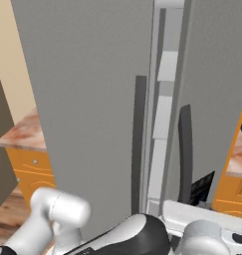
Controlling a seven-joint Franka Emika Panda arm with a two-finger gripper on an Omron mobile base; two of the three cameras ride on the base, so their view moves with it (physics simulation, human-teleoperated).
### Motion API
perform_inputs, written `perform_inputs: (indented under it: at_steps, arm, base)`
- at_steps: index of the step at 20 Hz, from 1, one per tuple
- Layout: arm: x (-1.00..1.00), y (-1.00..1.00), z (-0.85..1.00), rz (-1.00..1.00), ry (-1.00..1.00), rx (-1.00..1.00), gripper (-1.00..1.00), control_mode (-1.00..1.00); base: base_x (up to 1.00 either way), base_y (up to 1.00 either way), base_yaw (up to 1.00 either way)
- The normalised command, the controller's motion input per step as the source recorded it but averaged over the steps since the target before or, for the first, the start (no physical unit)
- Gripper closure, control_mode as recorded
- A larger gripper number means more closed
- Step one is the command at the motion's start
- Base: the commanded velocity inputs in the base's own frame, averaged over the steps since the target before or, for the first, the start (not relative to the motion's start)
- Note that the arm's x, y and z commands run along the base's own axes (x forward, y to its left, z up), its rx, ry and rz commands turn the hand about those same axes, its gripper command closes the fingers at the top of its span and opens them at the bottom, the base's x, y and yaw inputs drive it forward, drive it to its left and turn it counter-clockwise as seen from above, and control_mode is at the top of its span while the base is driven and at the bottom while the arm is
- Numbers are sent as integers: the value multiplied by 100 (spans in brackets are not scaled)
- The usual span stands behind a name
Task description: Open the freezer door, pick up the ice cube tray from the freezer, and place it on the dining counter.
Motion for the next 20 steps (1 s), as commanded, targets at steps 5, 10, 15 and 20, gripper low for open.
perform_inputs:
  at_steps: [5,10,15,20]
  arm:
    - [-34,99,43,-35,1,-9,100,-100]
    - [-4,100,38,-44,0,-12,100,-100]
    - [0,100,29,-46,0,-8,100,-100]
    - [31,80,39,-41,0,-8,100,-100]
  base:
    - [0,0,0]
    - [0,0,0]
    - [0,0,0]
    - [0,0,0]
